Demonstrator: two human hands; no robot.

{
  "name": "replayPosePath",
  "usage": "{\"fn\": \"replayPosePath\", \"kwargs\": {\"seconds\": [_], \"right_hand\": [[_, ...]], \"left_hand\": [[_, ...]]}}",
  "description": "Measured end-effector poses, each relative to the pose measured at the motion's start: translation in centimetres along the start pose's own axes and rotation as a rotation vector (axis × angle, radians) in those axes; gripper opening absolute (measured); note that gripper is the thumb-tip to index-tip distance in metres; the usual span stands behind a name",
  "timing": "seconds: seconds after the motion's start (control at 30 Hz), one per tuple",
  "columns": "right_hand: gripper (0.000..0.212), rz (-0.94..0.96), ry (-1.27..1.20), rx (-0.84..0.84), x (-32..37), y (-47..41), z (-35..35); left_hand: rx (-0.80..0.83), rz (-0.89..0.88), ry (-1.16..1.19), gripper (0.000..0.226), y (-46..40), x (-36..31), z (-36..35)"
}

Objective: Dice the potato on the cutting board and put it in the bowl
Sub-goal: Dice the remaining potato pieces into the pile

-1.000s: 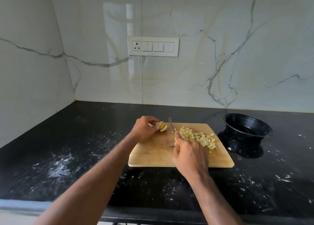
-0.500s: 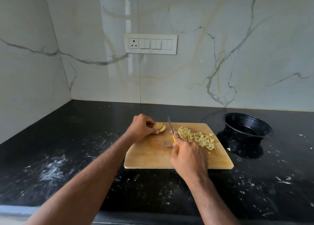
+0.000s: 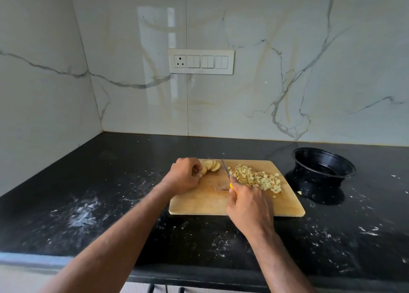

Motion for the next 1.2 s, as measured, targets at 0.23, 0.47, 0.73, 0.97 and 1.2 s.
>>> {"fn": "replayPosePath", "kwargs": {"seconds": [0.23,0.47,0.73,0.97,1.2], "right_hand": [[0.042,0.009,0.010,0.005,0.1,0.3,0.2],[0.042,0.009,0.026,0.010,0.0,0.2,0.1],[0.043,0.004,0.014,-0.004,-0.2,0.2,0.3],[0.041,0.000,-0.023,0.024,0.0,0.3,0.0],[0.041,-0.001,-0.050,0.025,0.4,0.6,-0.2]], "left_hand": [[-0.072,-0.042,-0.280,0.034,0.1,-2.6,-0.4],[-0.250,0.093,0.147,0.027,2.2,-3.4,0.2],[-0.142,0.027,-0.070,0.048,4.2,-3.0,0.6],[0.047,-0.011,-0.010,0.034,4.2,-1.8,1.3],[-0.040,-0.006,-0.021,0.022,3.1,-3.3,-0.1]]}}
Point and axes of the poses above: each hand's wrist, its own y-axis away from the middle knuckle, its own z-axis out of the back of the hand, x = y × z, the point moved 3 cm from there along -y, towards the middle knuckle, and after that the axes turned 7 degrees about -x, right-handed, at the moved point
